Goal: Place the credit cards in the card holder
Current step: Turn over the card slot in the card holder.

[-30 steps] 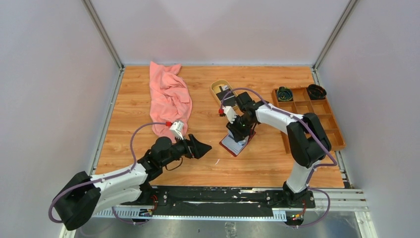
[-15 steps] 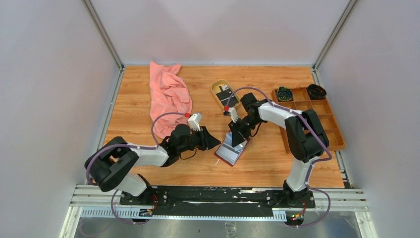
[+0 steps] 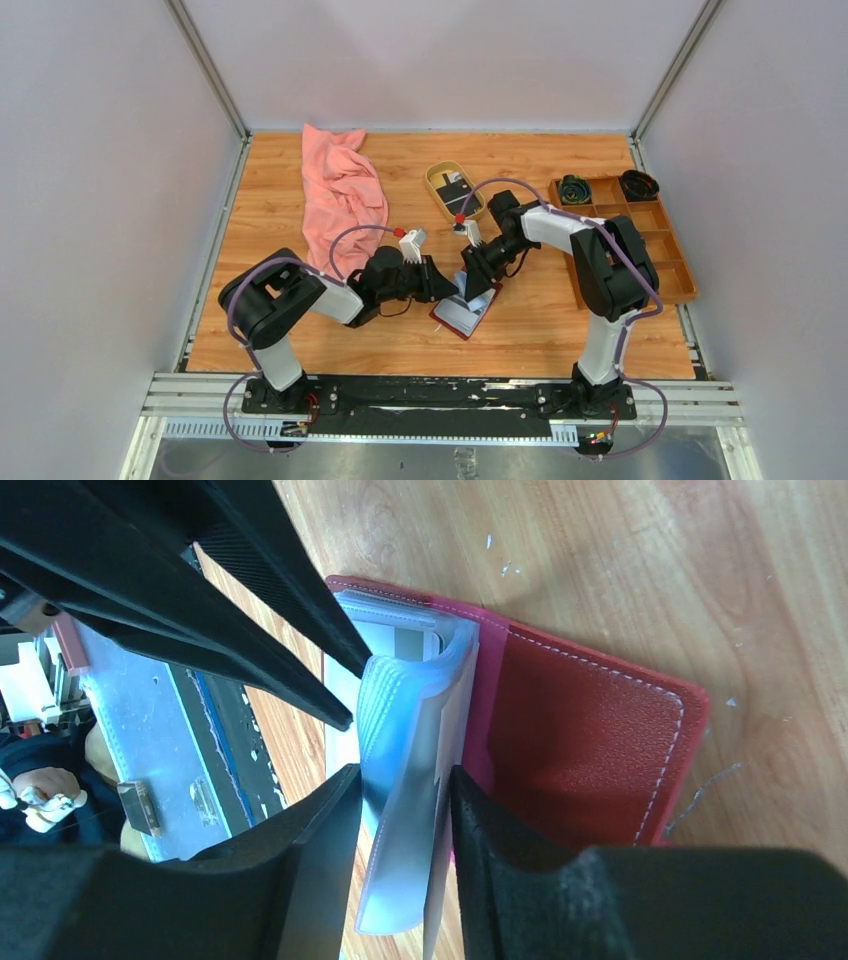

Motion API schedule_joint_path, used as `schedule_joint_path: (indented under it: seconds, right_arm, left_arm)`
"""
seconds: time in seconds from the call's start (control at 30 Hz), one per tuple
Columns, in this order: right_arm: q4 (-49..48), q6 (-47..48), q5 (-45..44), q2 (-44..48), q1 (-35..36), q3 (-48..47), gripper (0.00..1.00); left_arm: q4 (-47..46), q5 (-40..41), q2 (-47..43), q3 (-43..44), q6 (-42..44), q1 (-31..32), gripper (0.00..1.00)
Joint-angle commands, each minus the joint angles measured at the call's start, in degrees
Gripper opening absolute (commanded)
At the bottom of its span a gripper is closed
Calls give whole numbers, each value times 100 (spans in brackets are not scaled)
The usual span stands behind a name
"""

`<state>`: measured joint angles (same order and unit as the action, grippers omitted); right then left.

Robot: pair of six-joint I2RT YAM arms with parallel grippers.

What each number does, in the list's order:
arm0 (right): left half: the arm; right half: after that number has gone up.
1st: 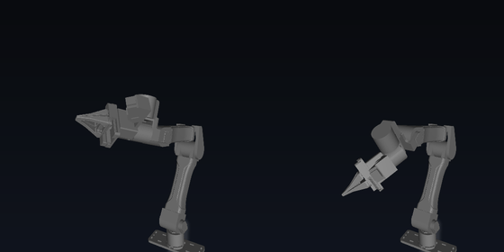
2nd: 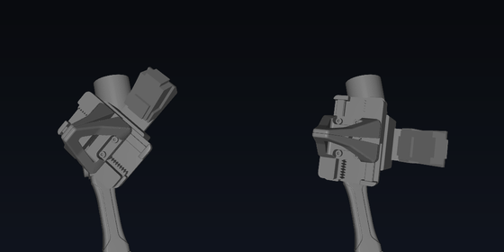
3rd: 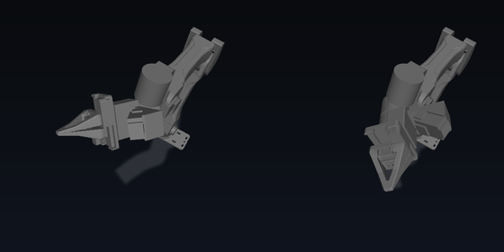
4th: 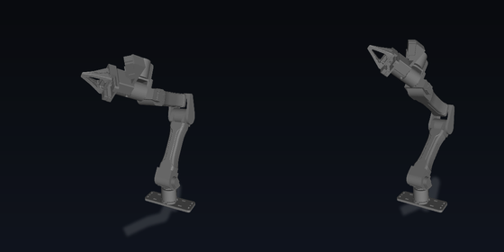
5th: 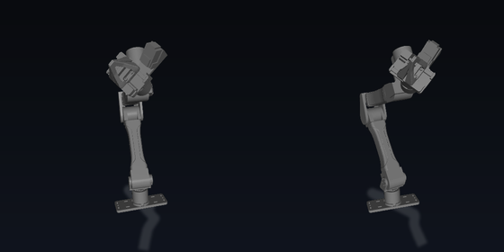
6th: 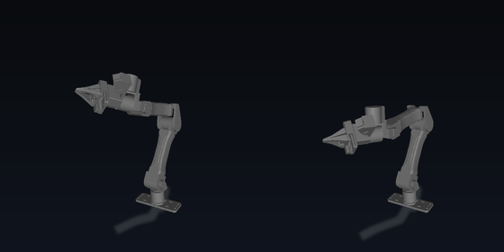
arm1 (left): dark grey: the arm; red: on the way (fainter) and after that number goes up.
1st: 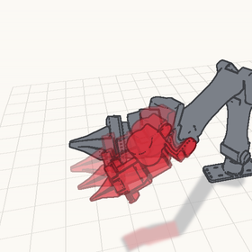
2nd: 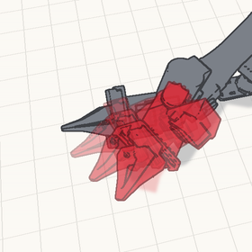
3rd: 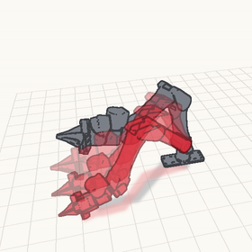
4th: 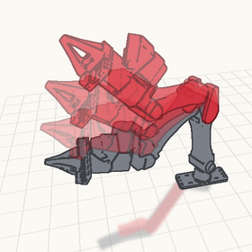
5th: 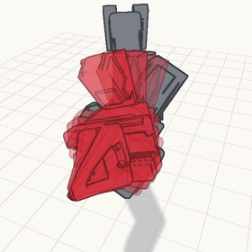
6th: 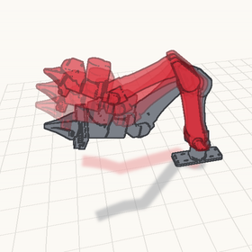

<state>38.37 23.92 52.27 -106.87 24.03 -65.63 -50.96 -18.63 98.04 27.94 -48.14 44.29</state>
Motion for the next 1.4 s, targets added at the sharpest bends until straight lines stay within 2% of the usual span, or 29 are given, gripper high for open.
schedule_joint_path:
  seconds: [0.0,0.3,0.5,0.57,0.63,0.73,0.83,1.0,1.2,1.37]
  right_arm:
    - [244,69,94,82,-74,-98,44]
    - [302,451,-896,981,-65,-113,61]
    - [171,900,-1842,1765,-69,26,63]
    - [136,1103,-1564,2013,-72,159,59]
    - [160,1340,-795,2060,-67,315,54]
    - [222,1156,-194,1607,-60,291,28]
    - [559,997,-272,885,-65,-51,16]
    - [676,788,-674,204,-57,-212,14]
    - [672,733,-958,-62,229,-140,14]
    - [736,723,-900,-150,380,-61,14]
  left_arm:
    - [-239,-72,255,216,5,71,22]
    - [-239,-126,721,577,-24,79,22]
    - [-230,-157,964,774,-53,97,26]
    - [-230,-178,1047,820,-70,97,27]
    - [-230,-192,1088,835,-73,107,27]
    - [-198,-156,948,755,-21,97,29]
    - [7,-23,554,573,128,104,33]
    - [364,193,-307,111,325,103,38]
    - [848,565,-1472,-745,358,107,40]
    - [974,644,-2205,-1493,-74,191,42]
